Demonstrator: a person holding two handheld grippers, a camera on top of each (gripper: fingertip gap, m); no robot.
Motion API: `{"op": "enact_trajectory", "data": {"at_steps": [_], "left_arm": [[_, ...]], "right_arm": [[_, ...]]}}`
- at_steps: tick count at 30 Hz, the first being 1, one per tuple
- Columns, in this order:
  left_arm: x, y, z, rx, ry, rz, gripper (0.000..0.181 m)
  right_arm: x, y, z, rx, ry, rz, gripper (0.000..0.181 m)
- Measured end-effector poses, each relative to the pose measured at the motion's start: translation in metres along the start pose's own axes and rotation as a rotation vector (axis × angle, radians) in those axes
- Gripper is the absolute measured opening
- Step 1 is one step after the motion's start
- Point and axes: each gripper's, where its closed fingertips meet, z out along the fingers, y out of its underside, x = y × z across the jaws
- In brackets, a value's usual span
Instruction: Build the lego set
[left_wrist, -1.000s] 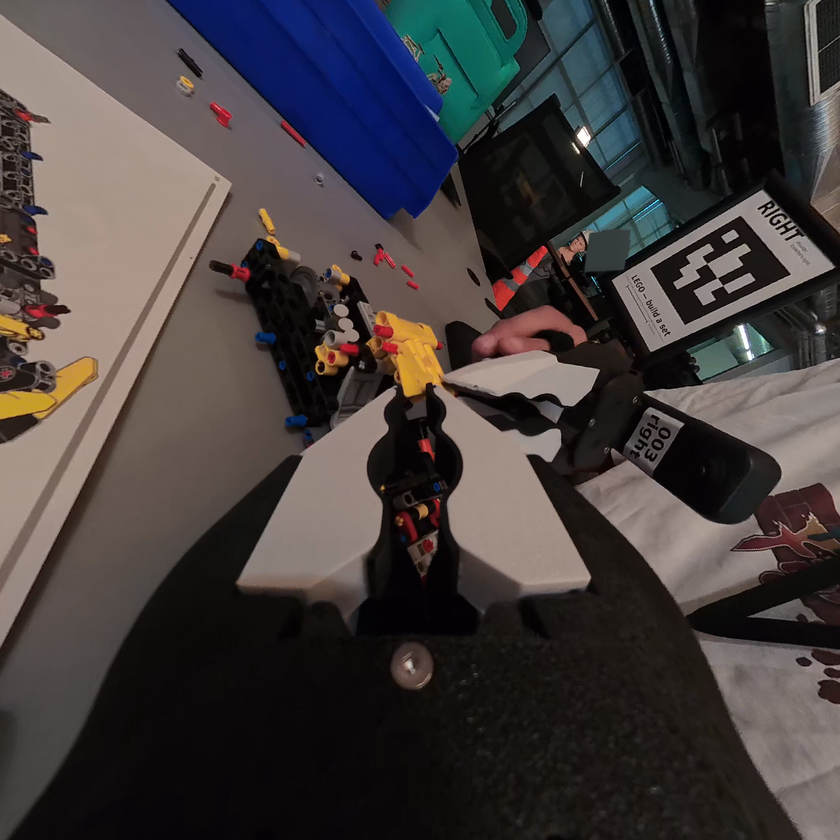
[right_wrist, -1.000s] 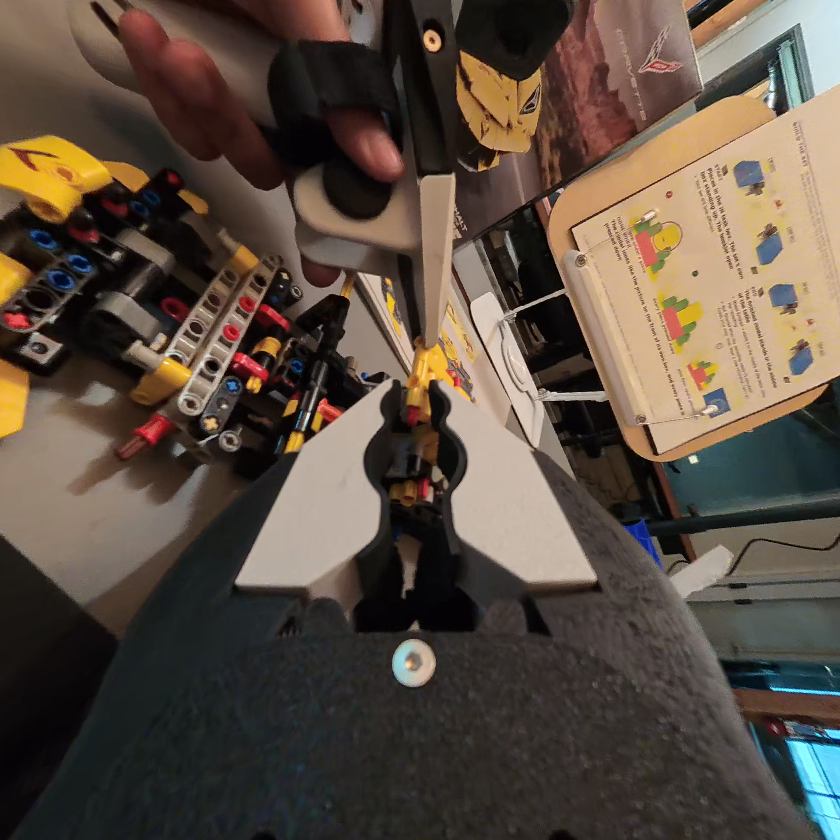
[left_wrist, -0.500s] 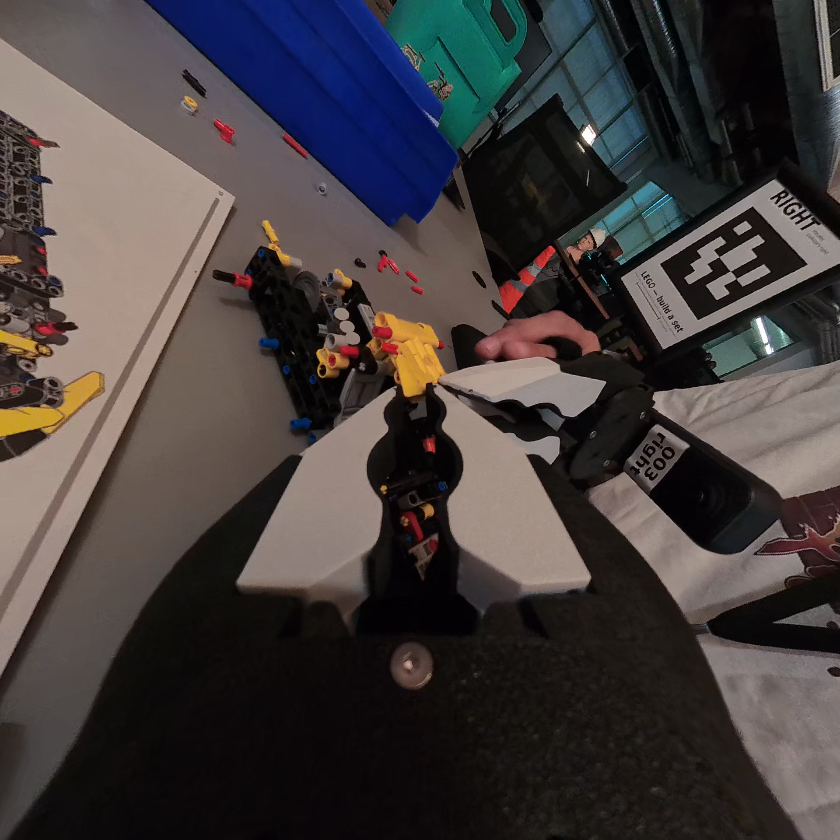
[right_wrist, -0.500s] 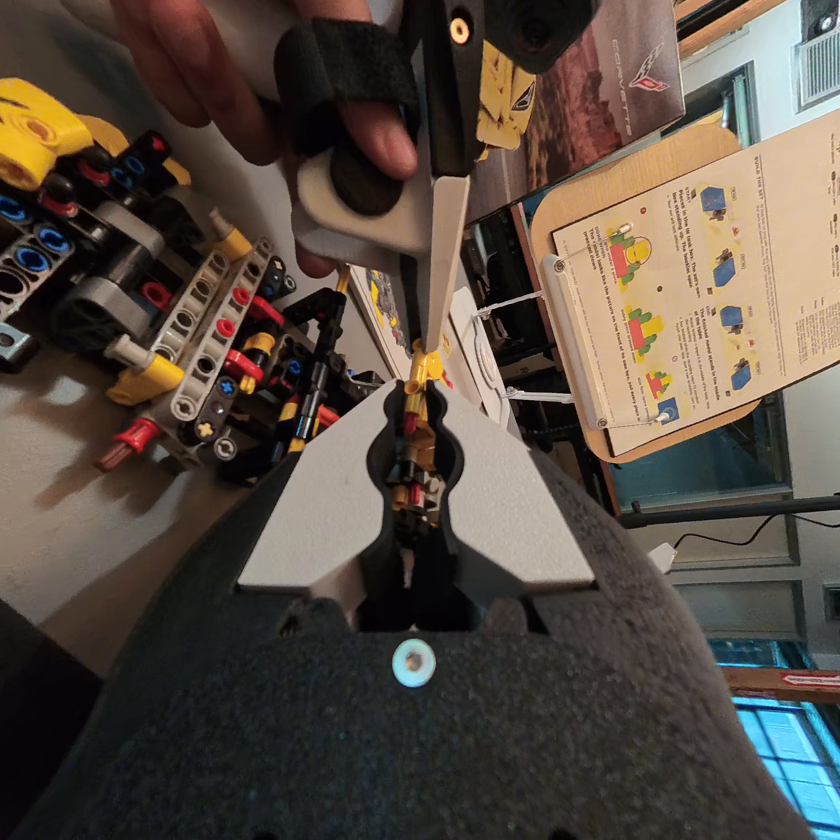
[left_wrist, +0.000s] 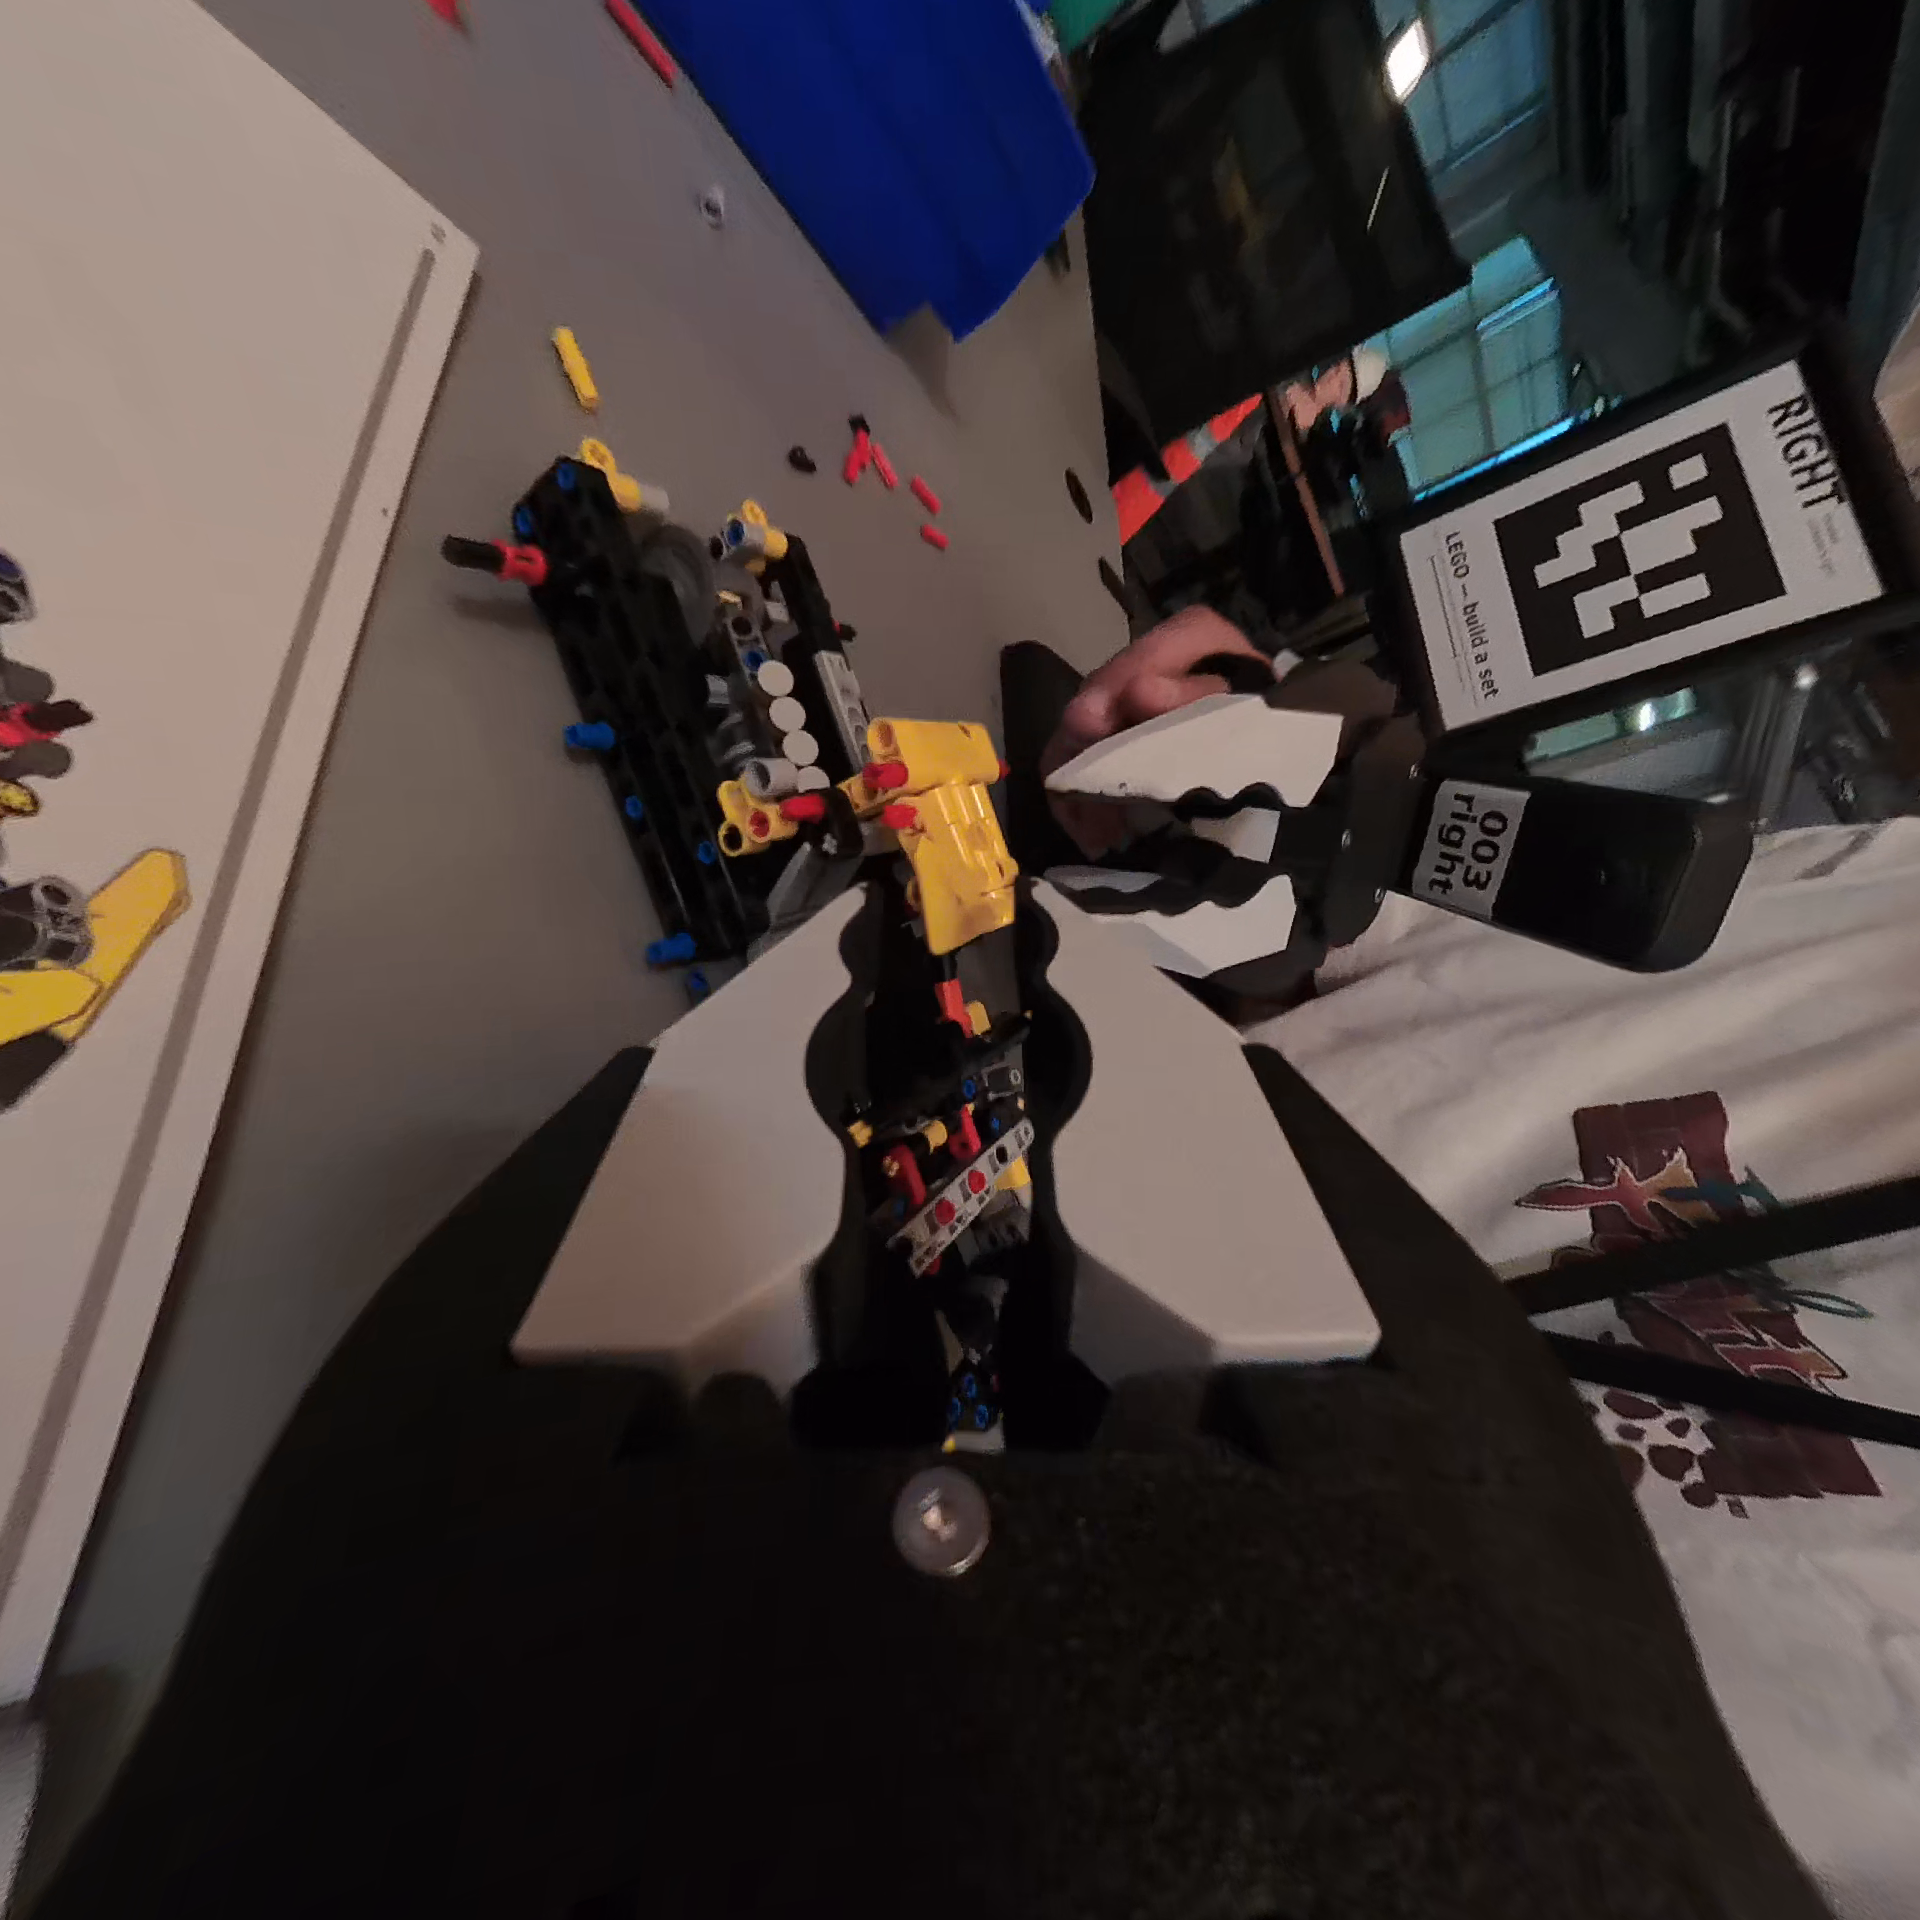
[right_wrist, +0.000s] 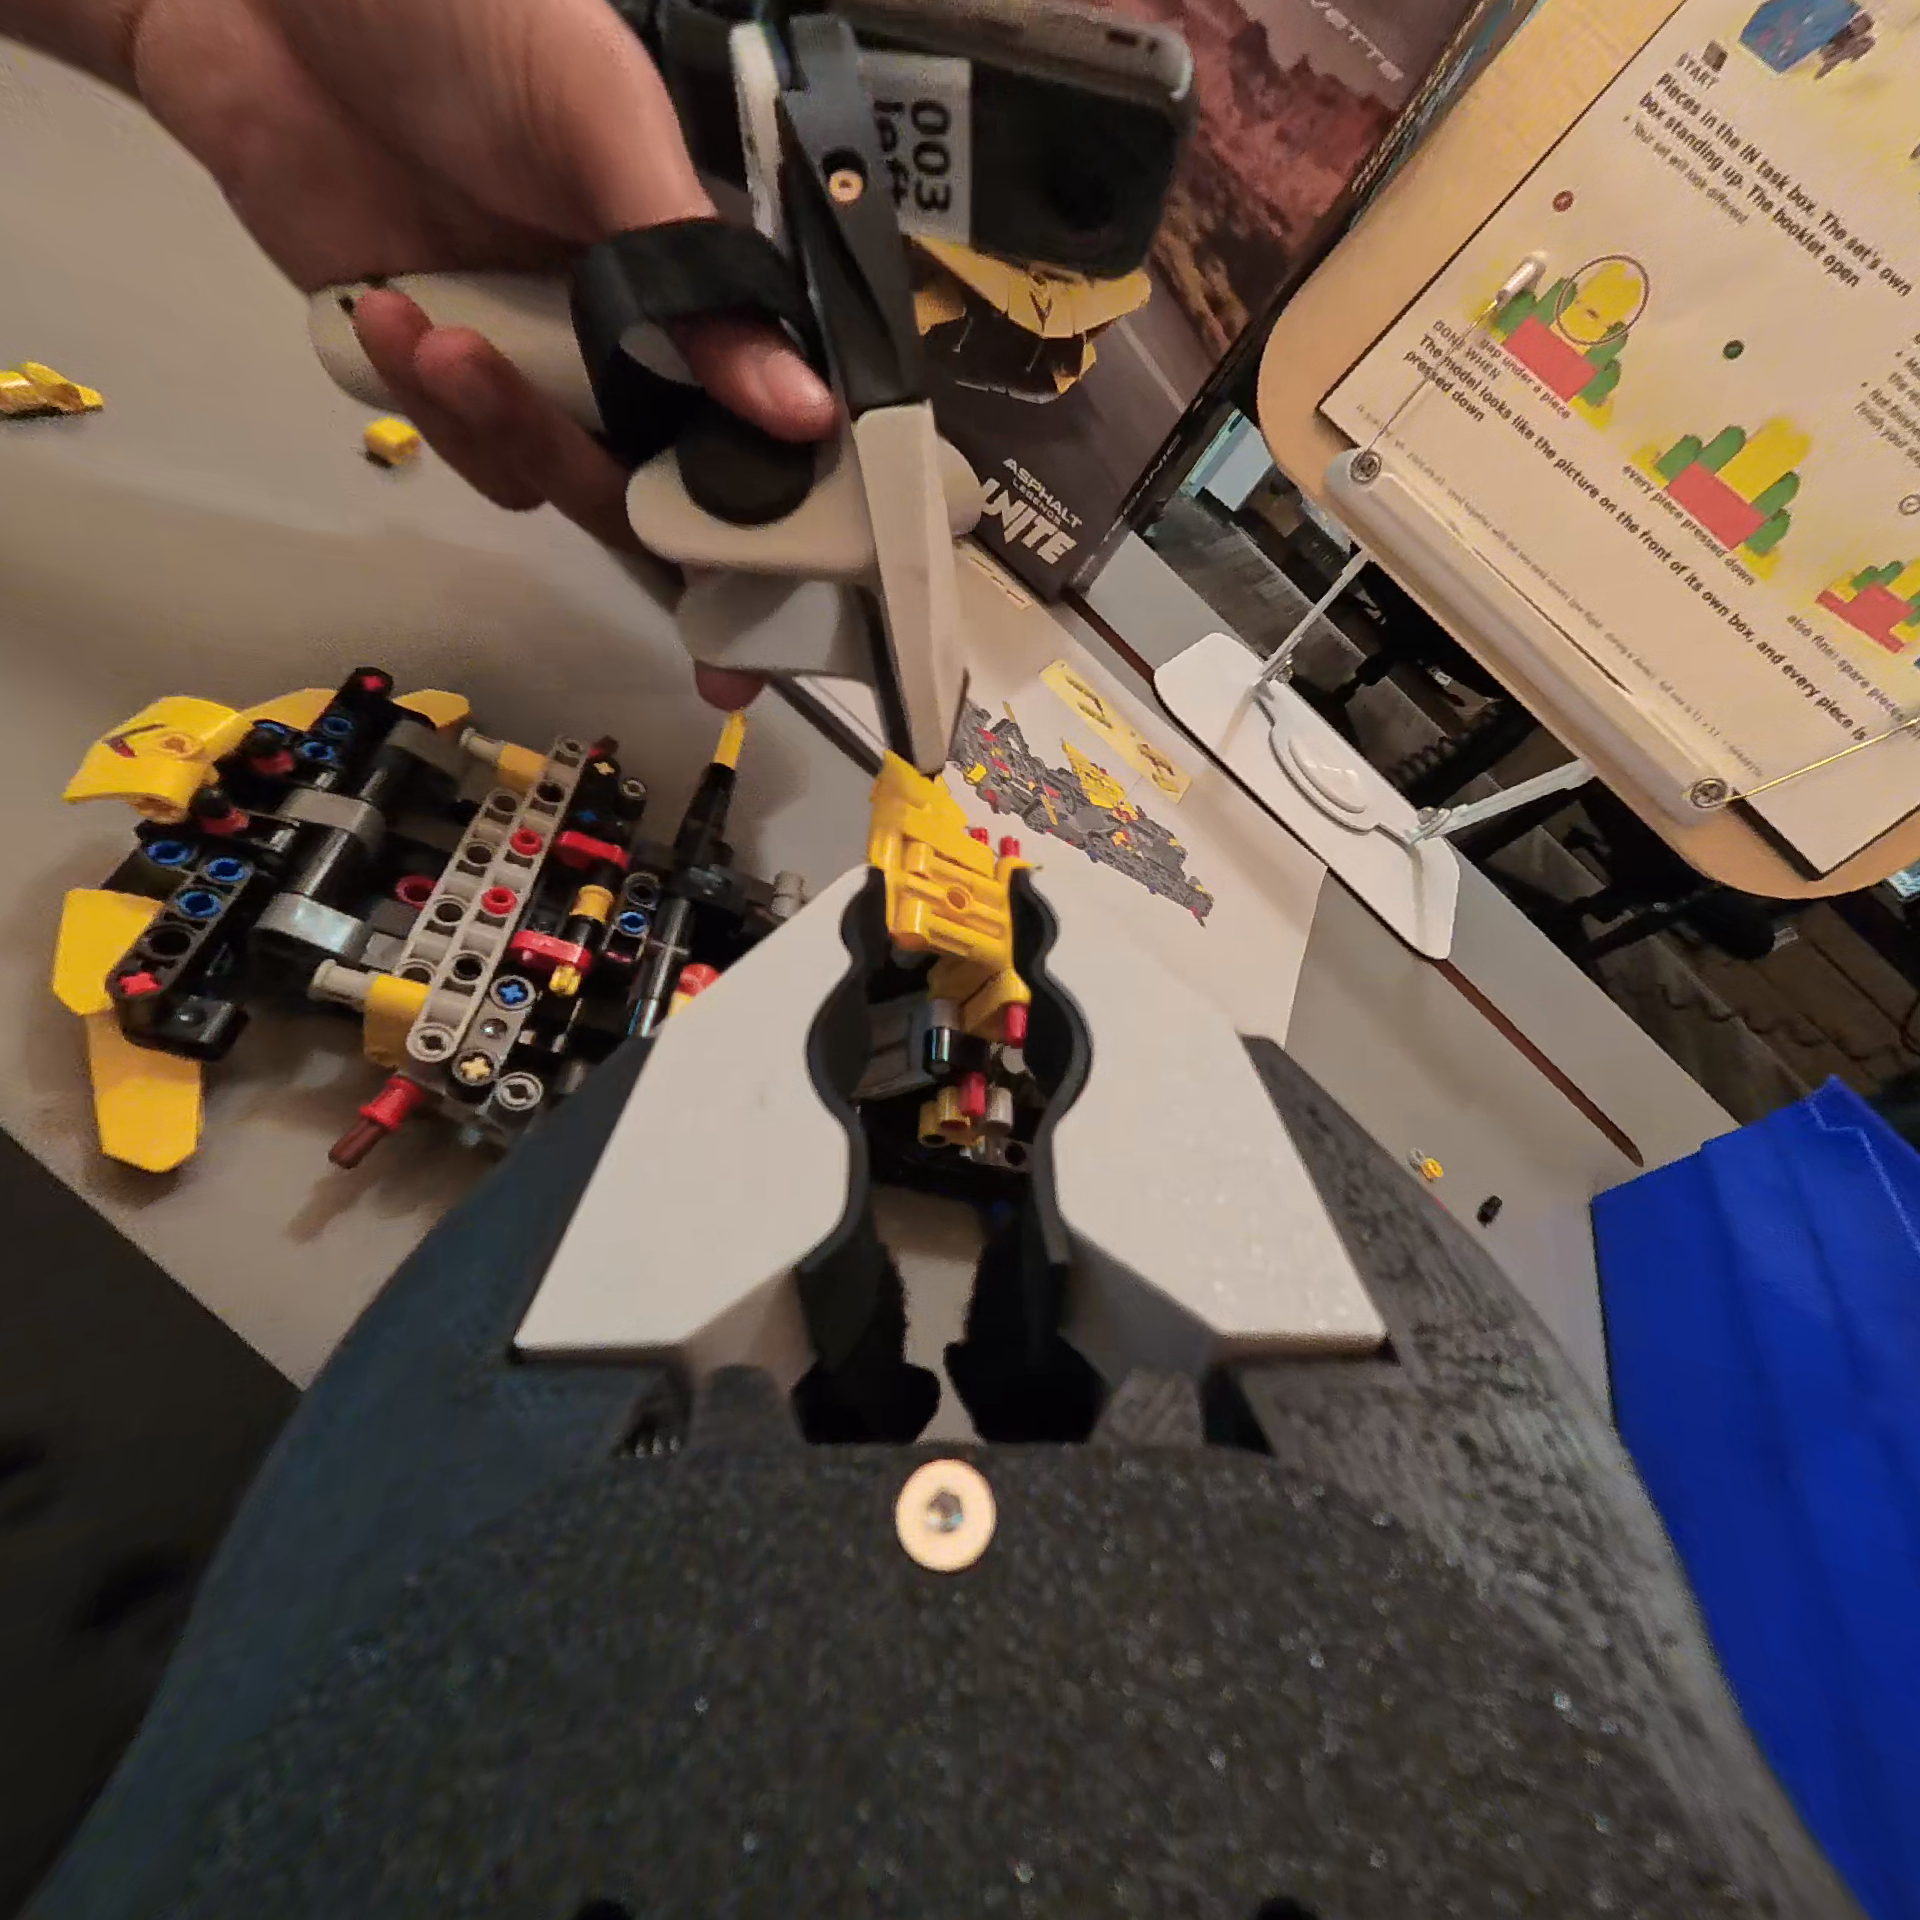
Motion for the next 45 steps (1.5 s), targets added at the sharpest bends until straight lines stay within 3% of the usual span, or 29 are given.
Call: {"op": "enact_trajectory", "data": {"at_steps": [4, 7, 12, 17, 21, 24, 29, 36, 45], "left_arm": [[0.000, -0.008, -0.005, -0.064, -0.047, -0.002, 0.024], [0.004, 0.002, 0.002, -0.186, 0.014, -0.056, 0.026], [0.005, 0.003, 0.013, -0.237, 0.114, -0.135, 0.026], [0.002, 0.000, 0.017, -0.244, 0.139, -0.140, 0.021], [-0.001, 0.001, 0.018, -0.236, 0.143, -0.131, 0.011], [-0.001, 0.000, 0.018, -0.217, 0.163, -0.124, 0.010], [-0.001, 0.000, 0.019, -0.191, 0.178, -0.074, 0.010], [0.001, -0.001, 0.020, -0.153, 0.214, -0.053, 0.009], [0.001, -0.001, 0.020, -0.156, 0.220, -0.219, 0.008]], "right_arm": [[0.002, -0.001, -0.001, 0.013, -0.013, 0.025, 0.023], [-0.003, 0.001, 0.001, 0.011, -0.061, 0.058, 0.028], [-0.004, 0.001, 0.001, 0.021, -0.095, 0.095, 0.027], [0.011, -0.002, -0.003, 0.056, -0.059, 0.169, 0.024], [0.013, 0.010, 0.005, -0.003, -0.105, 0.268, 0.049], [0.015, 0.011, 0.008, 0.001, -0.112, 0.298, 0.054], [0.009, 0.010, 0.009, 0.007, -0.171, 0.318, 0.043], [0.014, 0.008, 0.005, 0.054, -0.259, 0.474, 0.047], [0.003, 0.010, 0.008, 0.026, -0.314, 0.445, 0.053]]}}
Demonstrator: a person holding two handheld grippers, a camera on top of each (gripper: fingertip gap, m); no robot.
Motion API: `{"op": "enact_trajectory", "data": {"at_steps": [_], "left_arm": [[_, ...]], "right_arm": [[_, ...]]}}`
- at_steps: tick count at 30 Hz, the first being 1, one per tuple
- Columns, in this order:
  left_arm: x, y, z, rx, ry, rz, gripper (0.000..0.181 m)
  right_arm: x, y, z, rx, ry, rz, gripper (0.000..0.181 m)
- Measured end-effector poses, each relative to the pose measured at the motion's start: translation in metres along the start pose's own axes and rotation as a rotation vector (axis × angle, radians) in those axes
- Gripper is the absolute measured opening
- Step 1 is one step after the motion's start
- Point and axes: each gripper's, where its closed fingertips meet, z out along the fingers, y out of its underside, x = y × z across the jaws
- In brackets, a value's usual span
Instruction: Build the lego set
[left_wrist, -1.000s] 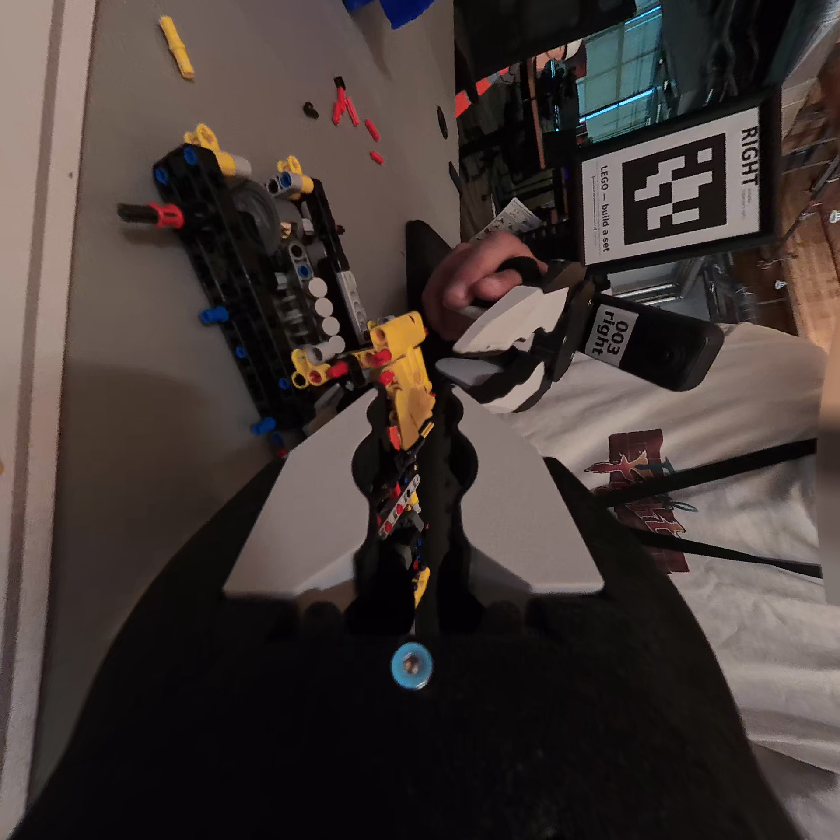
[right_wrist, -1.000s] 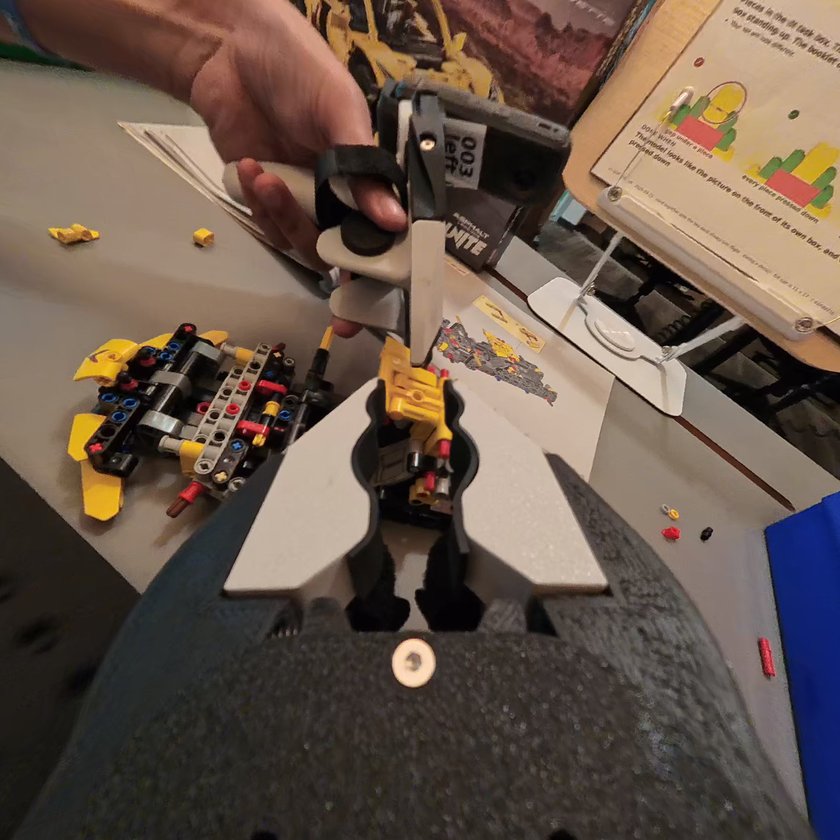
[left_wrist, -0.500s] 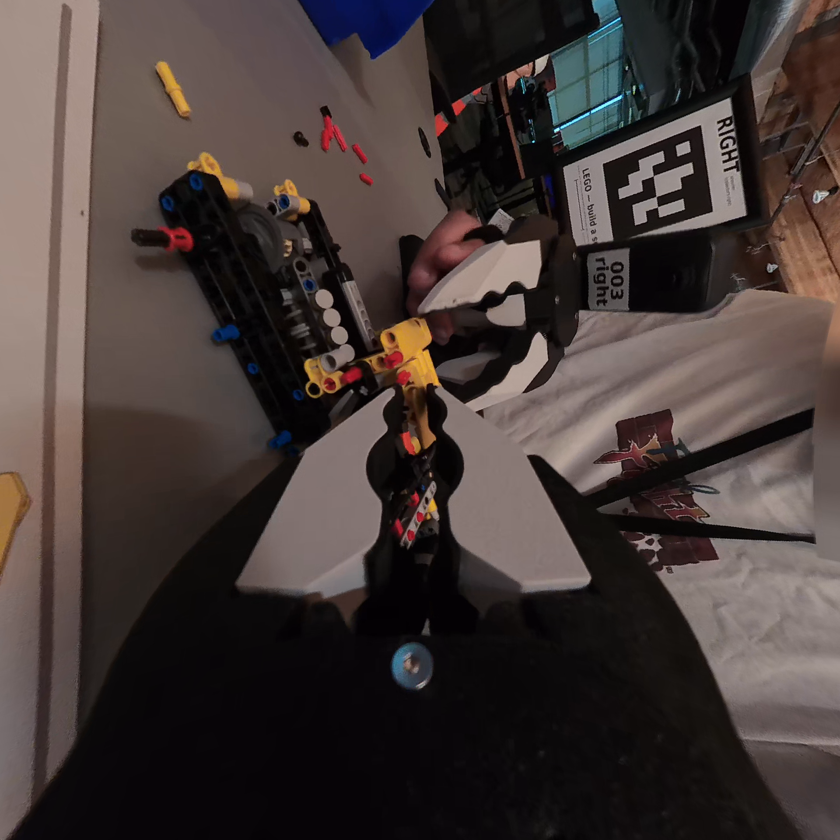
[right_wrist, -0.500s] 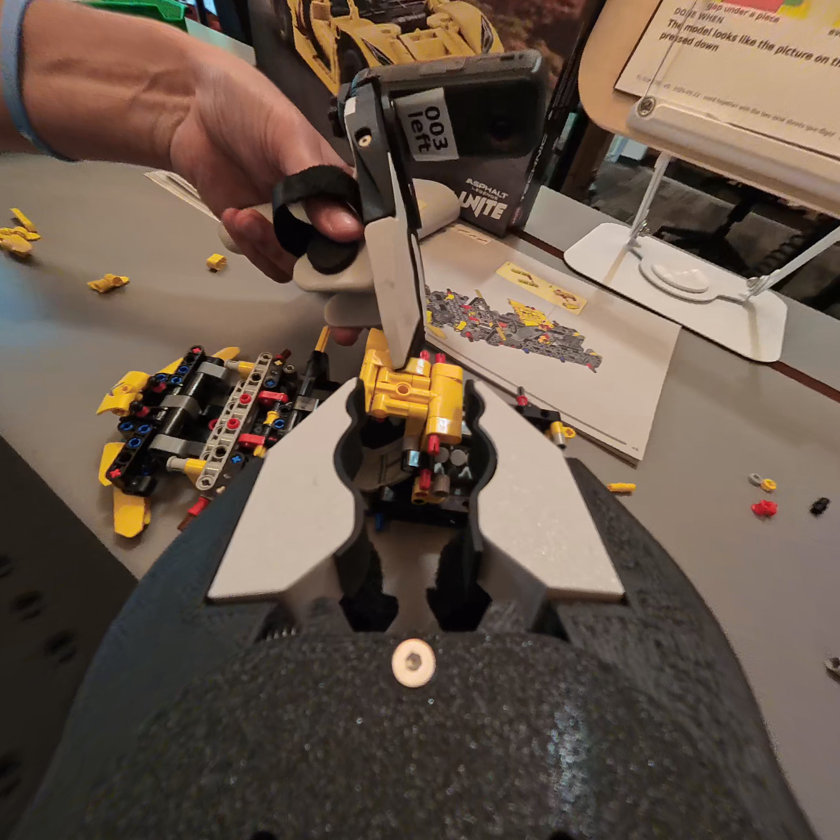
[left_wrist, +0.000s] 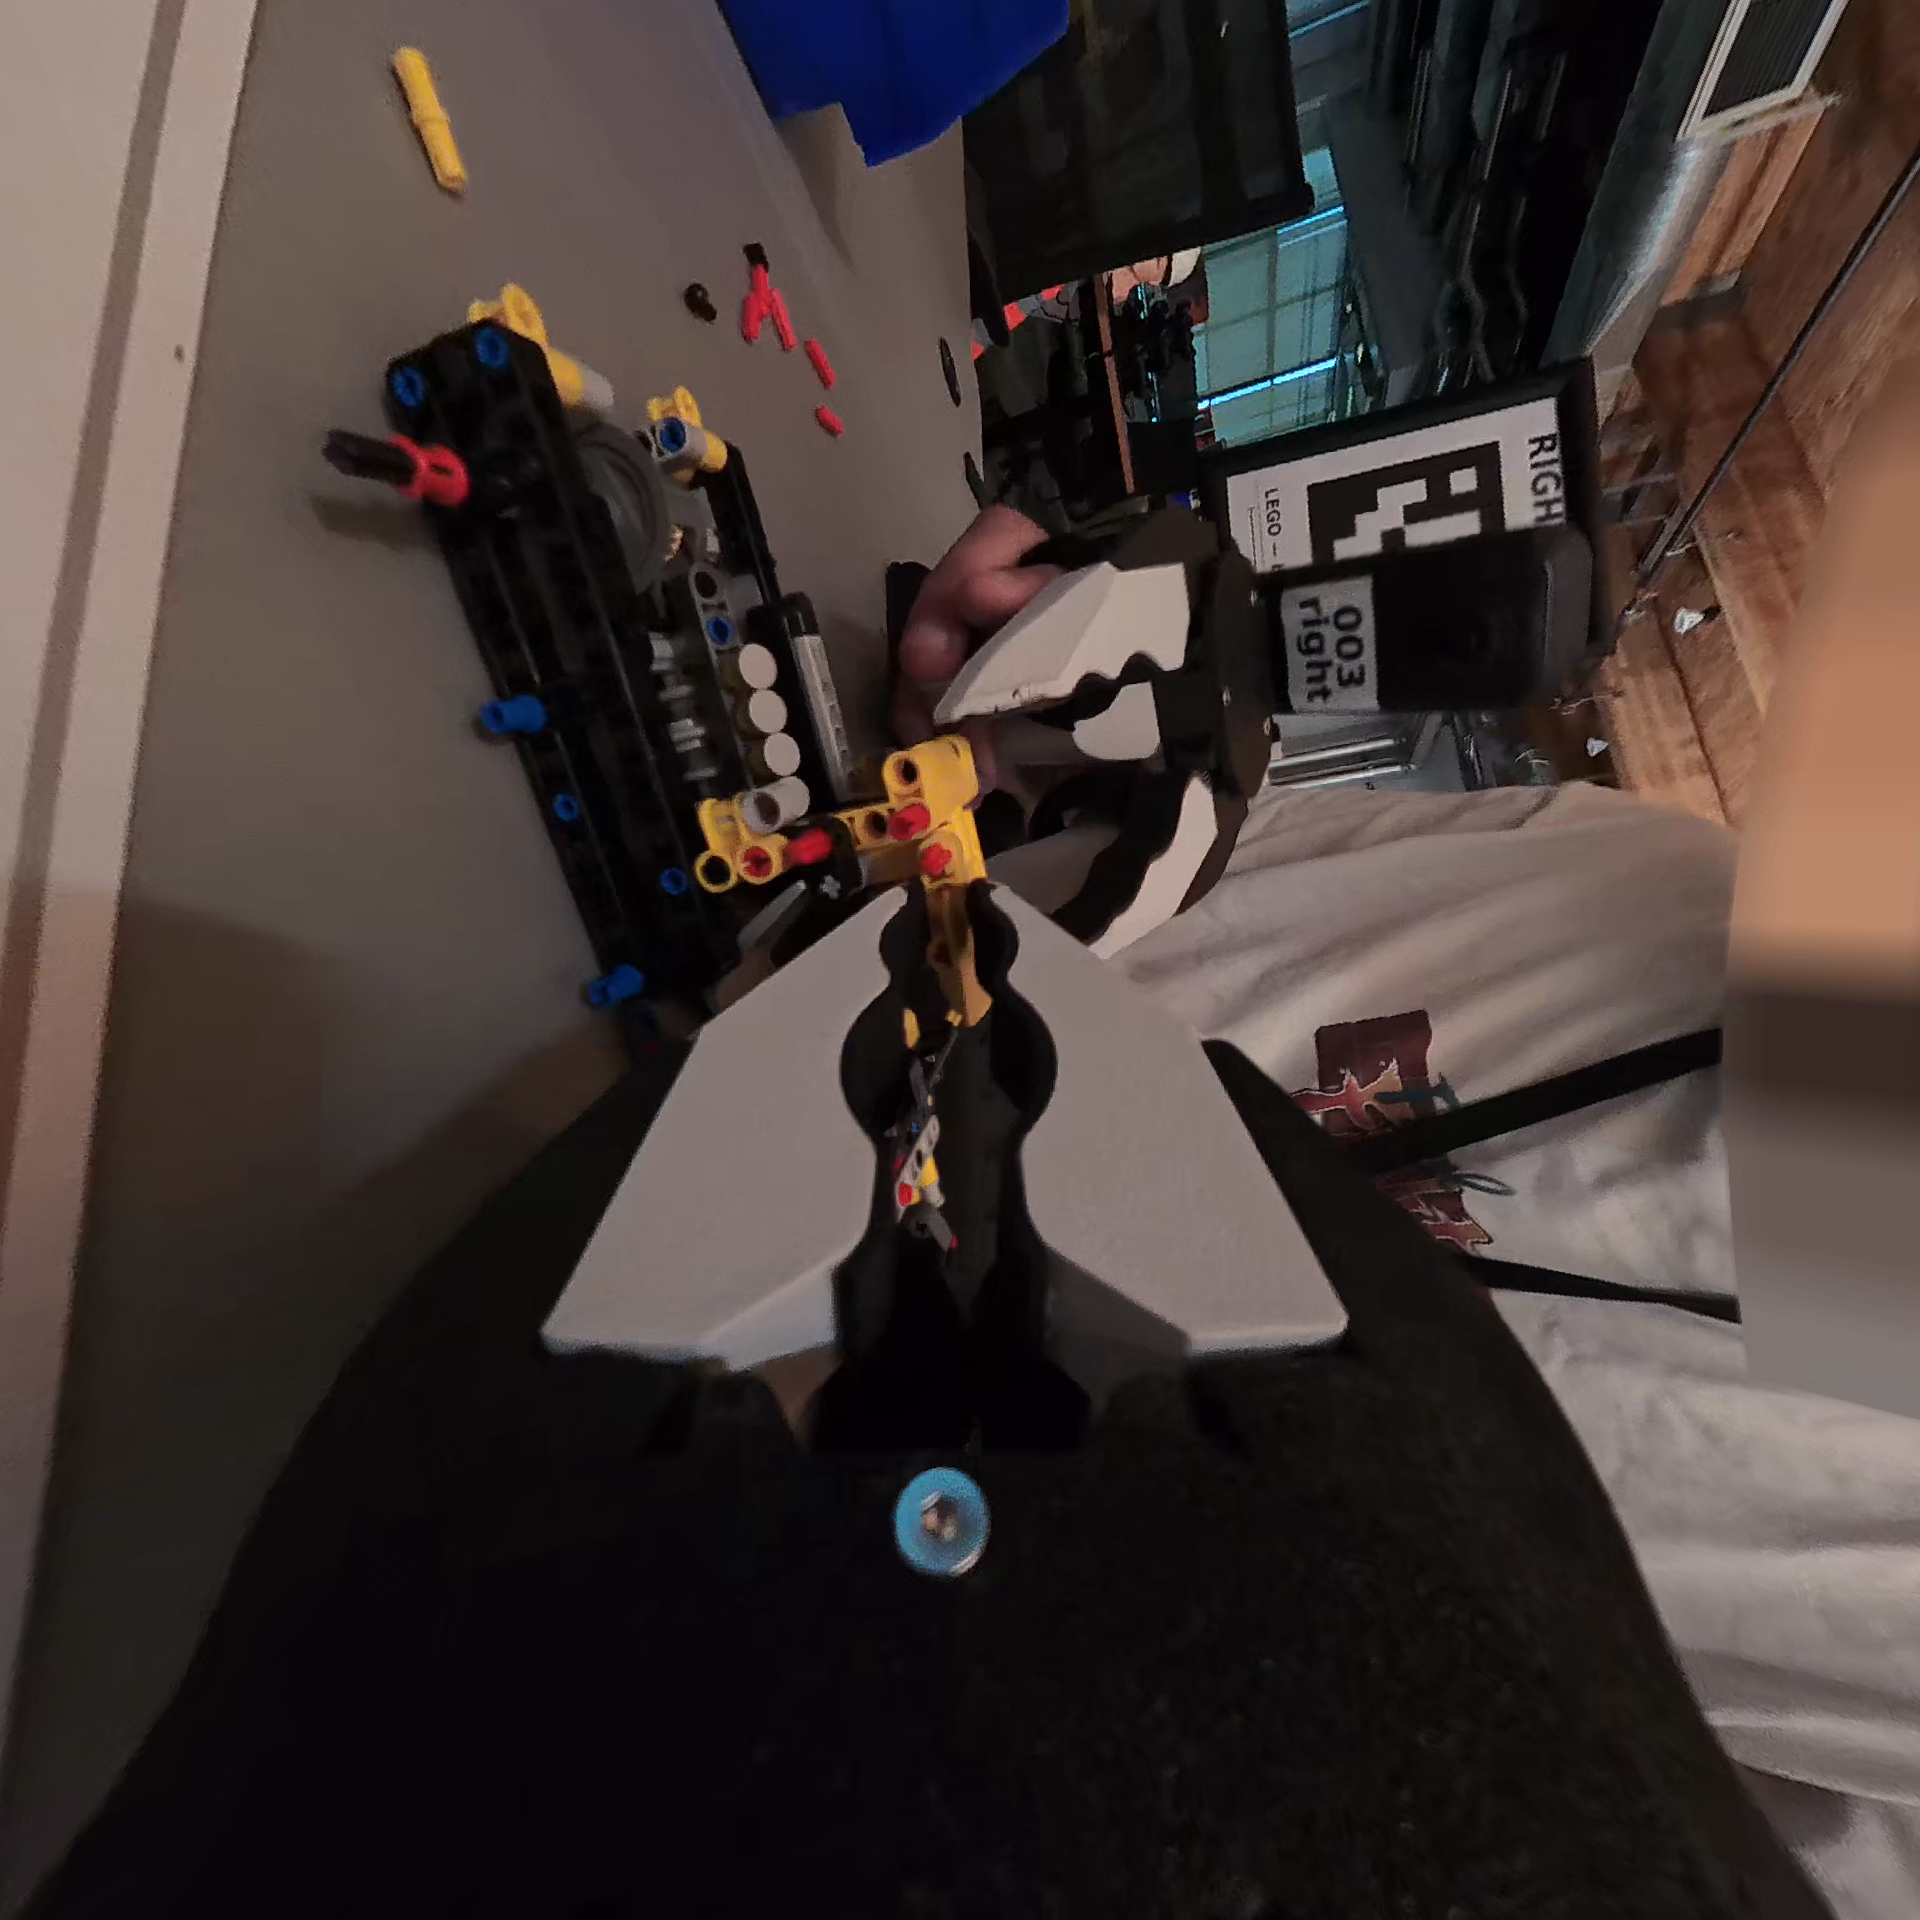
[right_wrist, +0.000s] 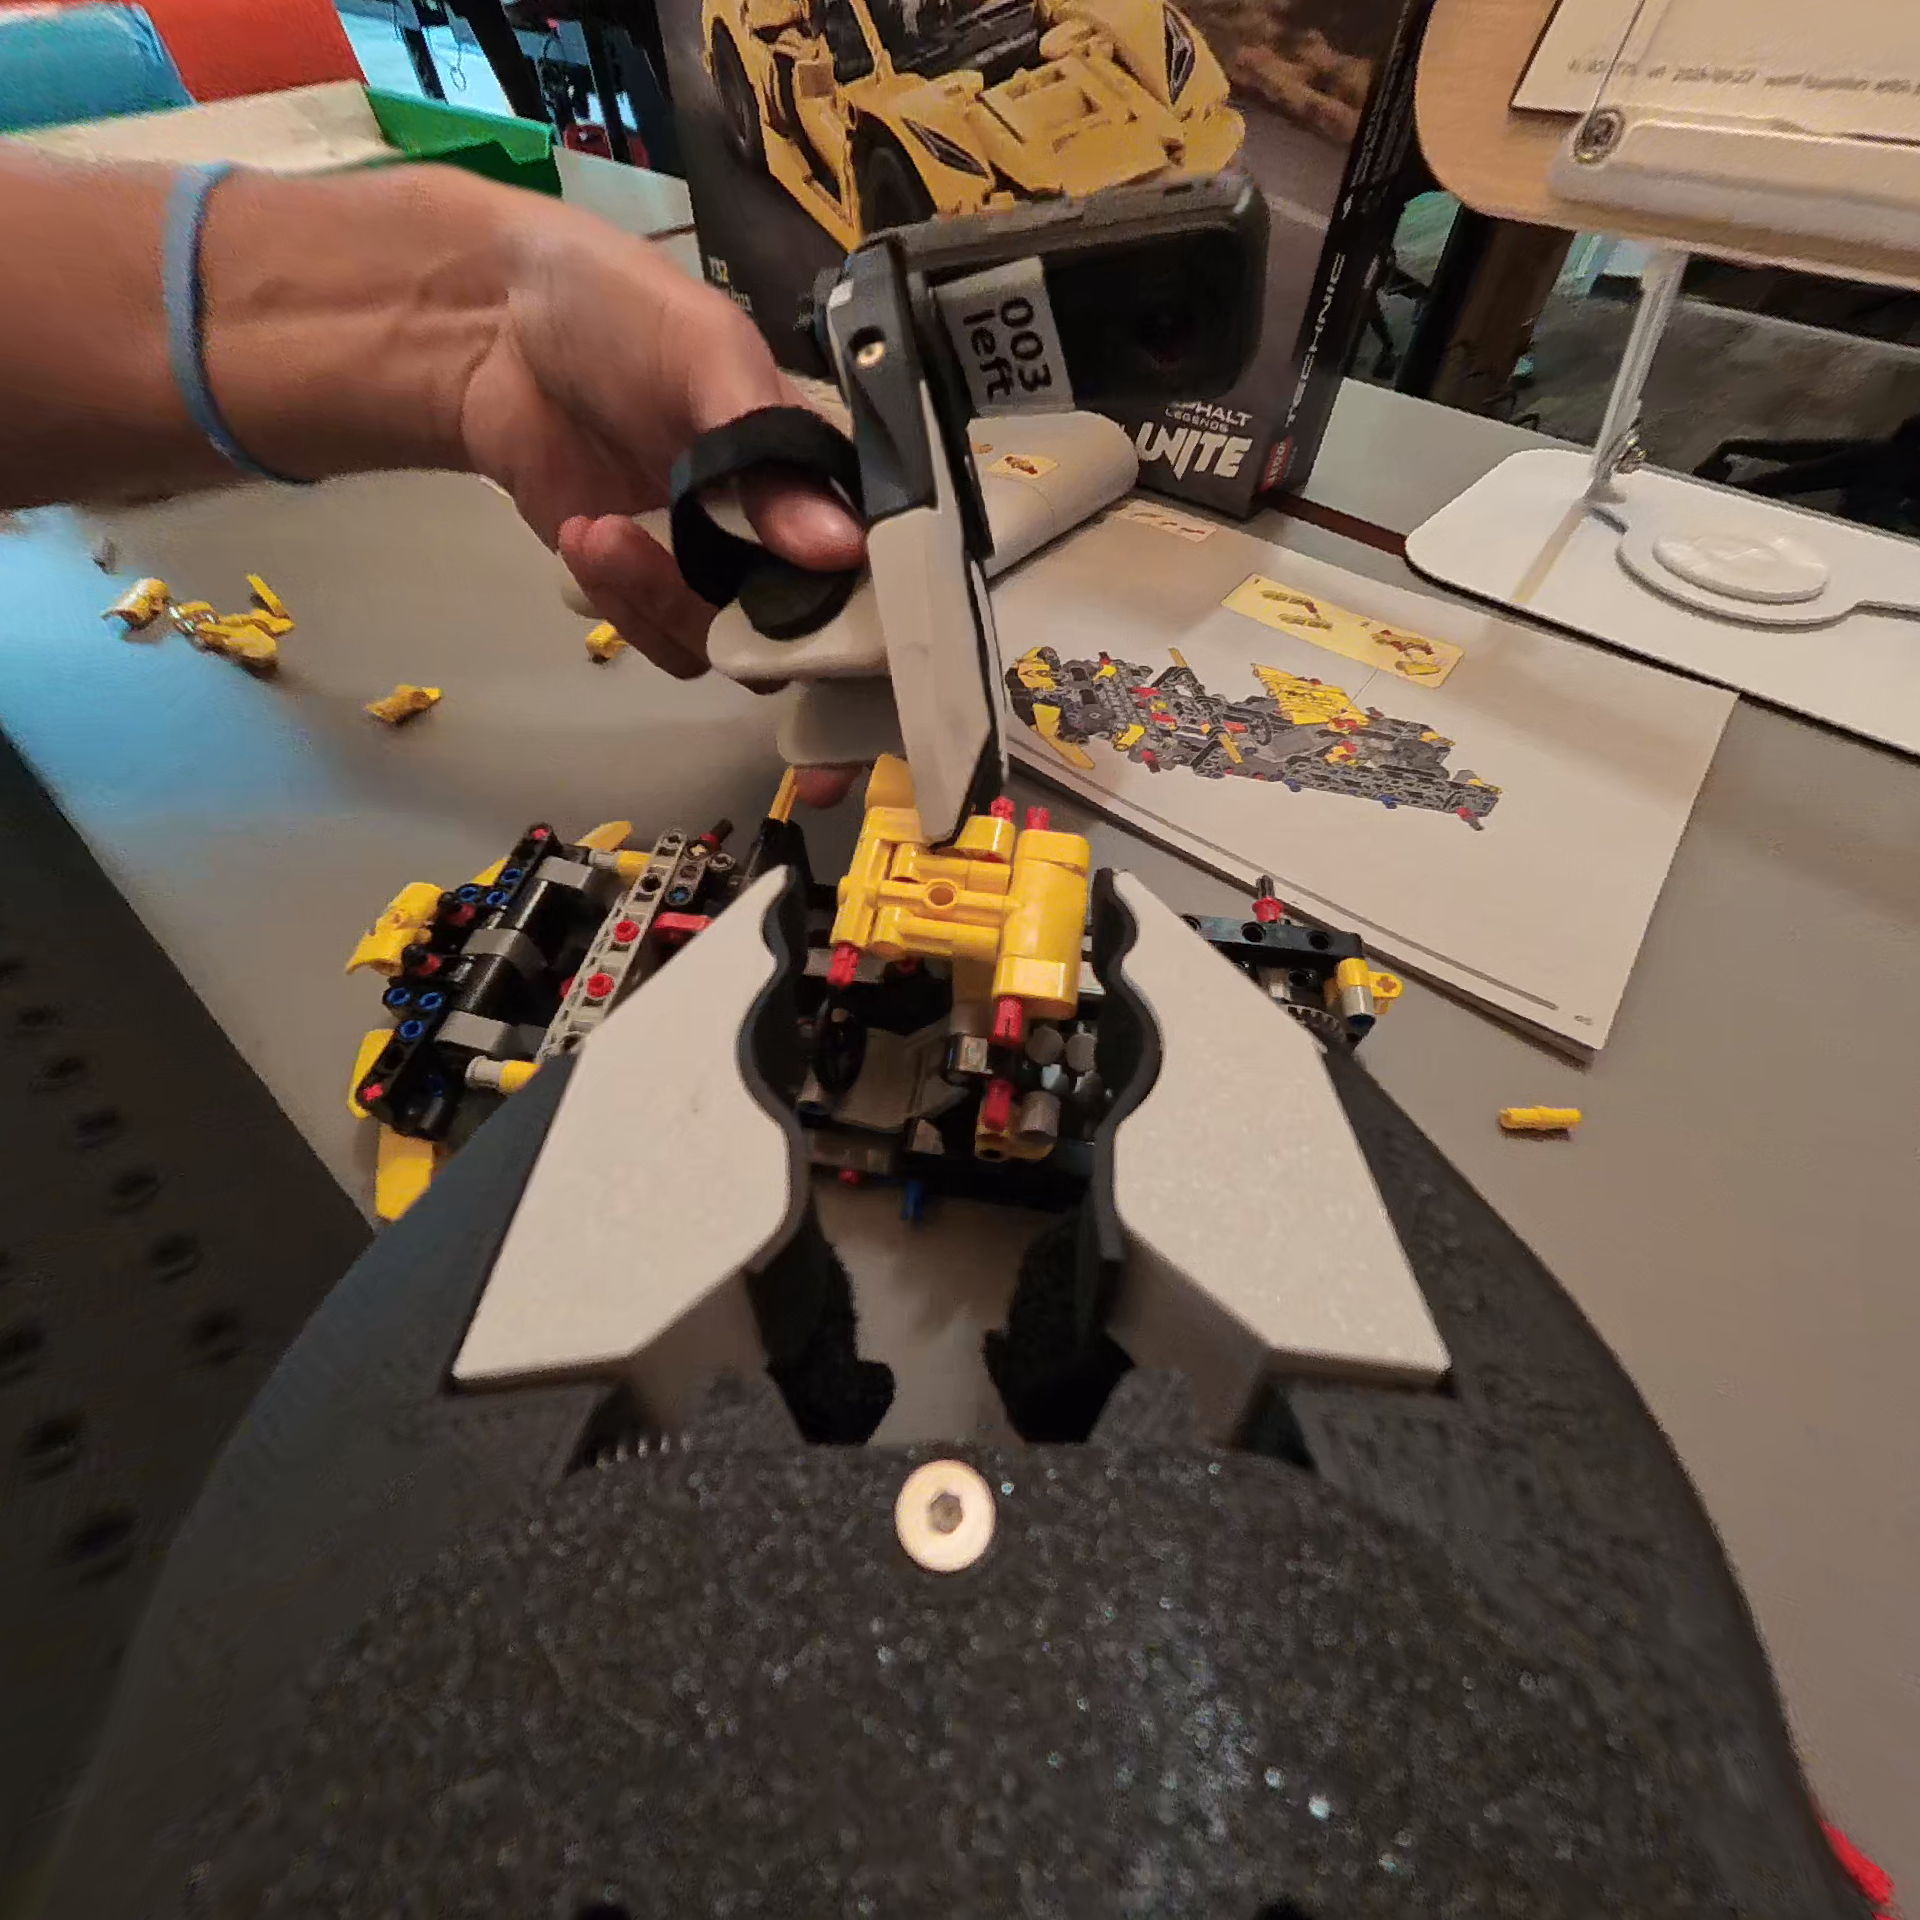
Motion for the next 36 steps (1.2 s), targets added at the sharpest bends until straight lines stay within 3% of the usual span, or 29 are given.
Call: {"op": "enact_trajectory", "data": {"at_steps": [26, 28, 31, 36], "left_arm": [[0.000, 0.000, 0.003, -0.011, -0.011, -0.299, 0.007], [0.000, -0.004, 0.003, 0.017, -0.010, -0.293, 0.008], [0.007, -0.007, 0.000, 0.039, -0.007, -0.252, 0.027], [0.008, -0.021, -0.026, 0.171, -0.100, -0.091, 0.039]], "right_arm": [[-0.001, 0.005, 0.002, -0.025, 0.033, -0.051, 0.052], [-0.001, 0.005, 0.002, -0.025, 0.040, -0.056, 0.053], [0.002, 0.000, -0.001, 0.000, 0.083, -0.093, 0.054], [0.003, -0.006, -0.007, 0.010, 0.213, -0.276, 0.049]]}}
